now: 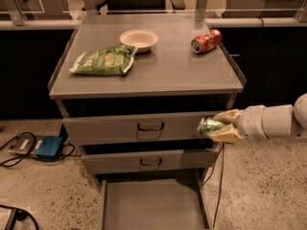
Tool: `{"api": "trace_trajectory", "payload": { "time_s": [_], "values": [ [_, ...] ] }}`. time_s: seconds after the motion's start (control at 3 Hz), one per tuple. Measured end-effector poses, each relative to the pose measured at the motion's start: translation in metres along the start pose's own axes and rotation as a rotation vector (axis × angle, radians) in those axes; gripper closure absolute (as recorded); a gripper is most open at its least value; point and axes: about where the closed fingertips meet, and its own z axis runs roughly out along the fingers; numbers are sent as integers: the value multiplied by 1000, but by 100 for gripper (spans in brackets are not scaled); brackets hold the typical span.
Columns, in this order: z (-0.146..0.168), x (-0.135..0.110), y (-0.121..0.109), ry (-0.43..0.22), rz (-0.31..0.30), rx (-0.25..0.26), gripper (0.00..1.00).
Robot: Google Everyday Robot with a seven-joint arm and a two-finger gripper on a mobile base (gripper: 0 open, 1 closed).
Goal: Pick green can from bottom drawer and place on counter
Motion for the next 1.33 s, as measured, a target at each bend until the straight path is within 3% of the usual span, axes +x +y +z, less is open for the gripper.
{"api": "trace_trajectory", "payload": {
  "time_s": [0.33,0.67,1.0,1.33],
  "values": [
    [-30,-16,20,20,-30,43,100],
    [-58,-37,20,19,-40,80,100],
    [-92,-77,-7,17,-48,128,100],
    [-93,-77,-7,17,-48,128,100]
  ]
}}
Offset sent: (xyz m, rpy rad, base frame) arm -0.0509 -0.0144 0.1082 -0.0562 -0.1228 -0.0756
